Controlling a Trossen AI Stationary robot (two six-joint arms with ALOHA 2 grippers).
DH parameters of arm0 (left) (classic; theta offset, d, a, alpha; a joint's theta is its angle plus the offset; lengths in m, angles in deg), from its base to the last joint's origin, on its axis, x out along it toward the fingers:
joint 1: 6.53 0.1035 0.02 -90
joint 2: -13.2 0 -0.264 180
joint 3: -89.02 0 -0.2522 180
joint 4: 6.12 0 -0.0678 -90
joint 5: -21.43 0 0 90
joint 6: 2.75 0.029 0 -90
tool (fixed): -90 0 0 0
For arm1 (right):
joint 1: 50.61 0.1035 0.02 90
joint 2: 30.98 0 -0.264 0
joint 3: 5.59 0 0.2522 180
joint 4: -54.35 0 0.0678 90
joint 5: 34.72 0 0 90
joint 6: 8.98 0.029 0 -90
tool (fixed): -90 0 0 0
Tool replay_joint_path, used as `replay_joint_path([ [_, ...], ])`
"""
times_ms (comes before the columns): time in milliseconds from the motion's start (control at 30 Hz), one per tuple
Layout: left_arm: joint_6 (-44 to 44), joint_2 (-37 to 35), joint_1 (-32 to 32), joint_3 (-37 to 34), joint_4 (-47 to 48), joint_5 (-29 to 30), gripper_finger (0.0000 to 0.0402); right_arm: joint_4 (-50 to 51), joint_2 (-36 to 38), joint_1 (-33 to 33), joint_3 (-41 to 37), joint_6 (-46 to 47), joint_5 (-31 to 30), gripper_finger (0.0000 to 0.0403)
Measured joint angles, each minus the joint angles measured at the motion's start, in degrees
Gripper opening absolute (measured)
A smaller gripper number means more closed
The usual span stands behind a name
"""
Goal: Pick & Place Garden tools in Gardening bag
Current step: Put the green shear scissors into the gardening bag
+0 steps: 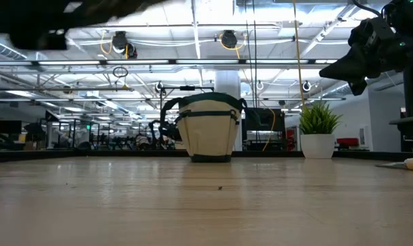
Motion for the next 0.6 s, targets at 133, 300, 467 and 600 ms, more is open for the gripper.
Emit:
replay_joint_path([
  [133,4.1,-3.4,2.8,0.0,-5.4,2.0,0.0054,0.0,0.0,0.0,0.0,0.0,0.0,0.0000],
  [300,9.4,-6.0,5.4,0.1,-14.3,2.7,0.0054,0.0,0.0,0.0,0.0,0.0,0.0,0.0000],
  [467,14.2,-6.8,7.8,0.0,-23.0,1.3,0.0054,0.0,0.0,0.0,0.0,0.0,0.1,0.0000],
  [600,17.4,-6.7,9.3,0.1,-29.3,-1.4,0.0054,0.0,0.0,0.0,0.0,0.0,0.2,0.0000],
])
